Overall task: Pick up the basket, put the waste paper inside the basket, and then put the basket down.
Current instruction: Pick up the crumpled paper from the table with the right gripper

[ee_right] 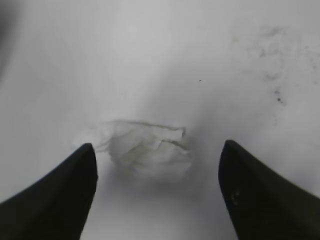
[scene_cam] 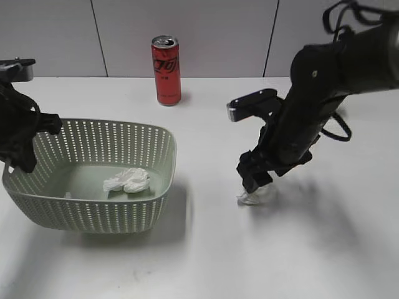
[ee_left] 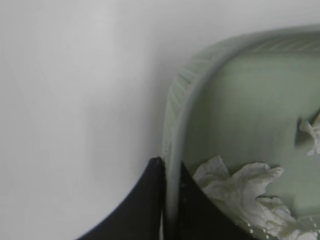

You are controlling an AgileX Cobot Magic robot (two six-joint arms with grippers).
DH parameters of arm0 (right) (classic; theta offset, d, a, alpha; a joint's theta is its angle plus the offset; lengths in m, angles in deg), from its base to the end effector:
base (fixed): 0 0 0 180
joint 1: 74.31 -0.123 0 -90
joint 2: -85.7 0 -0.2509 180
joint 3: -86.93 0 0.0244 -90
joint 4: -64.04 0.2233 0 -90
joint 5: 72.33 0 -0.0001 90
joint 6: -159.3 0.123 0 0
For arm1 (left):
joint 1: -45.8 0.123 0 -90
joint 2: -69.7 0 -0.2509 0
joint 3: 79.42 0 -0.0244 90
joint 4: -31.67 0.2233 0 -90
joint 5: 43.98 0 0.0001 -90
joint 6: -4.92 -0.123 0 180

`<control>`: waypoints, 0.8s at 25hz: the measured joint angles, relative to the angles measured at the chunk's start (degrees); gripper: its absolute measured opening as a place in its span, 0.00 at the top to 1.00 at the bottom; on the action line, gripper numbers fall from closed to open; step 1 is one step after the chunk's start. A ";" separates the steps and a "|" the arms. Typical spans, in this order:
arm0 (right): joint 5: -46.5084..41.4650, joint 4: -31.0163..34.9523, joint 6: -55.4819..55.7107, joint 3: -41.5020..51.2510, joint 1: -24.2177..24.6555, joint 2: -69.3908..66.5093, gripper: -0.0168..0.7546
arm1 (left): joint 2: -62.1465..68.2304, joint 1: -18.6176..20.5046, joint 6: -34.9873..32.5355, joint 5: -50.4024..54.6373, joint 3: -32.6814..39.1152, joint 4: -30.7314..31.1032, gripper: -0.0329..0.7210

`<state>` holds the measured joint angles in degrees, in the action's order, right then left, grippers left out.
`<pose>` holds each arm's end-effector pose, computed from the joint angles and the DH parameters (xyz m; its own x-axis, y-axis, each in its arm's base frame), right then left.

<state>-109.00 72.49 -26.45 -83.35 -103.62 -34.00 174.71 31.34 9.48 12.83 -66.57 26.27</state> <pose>0.2932 0.1770 0.0992 -0.8544 -0.4588 -0.2439 -0.4909 0.8666 0.0895 0.2739 -0.0806 0.1605 -0.9892 0.1203 -0.0838 0.1278 0.9877 -0.0902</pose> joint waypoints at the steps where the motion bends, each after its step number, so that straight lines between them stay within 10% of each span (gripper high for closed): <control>1: 0.80 0.00 -0.27 0.04 0.00 -1.85 0.24 | -0.06 0.00 -0.05 -0.17 0.37 -0.21 0.95; 7: 1.92 0.19 -1.11 -0.11 -0.07 -6.03 0.35 | -0.07 0.00 -0.10 -1.46 1.05 -1.20 0.95; 13: 1.94 -0.65 -1.20 -0.19 -0.19 -4.49 0.91 | -0.07 0.00 -0.21 -2.00 1.05 -2.29 0.95; 20: 1.37 2.59 -8.20 -9.98 -5.60 12.71 0.94 | -0.07 -1.54 -0.56 -2.92 1.05 -3.61 0.95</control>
<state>-107.63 75.07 -34.65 -93.33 -109.22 -21.29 174.65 29.80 8.92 9.91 -65.52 22.65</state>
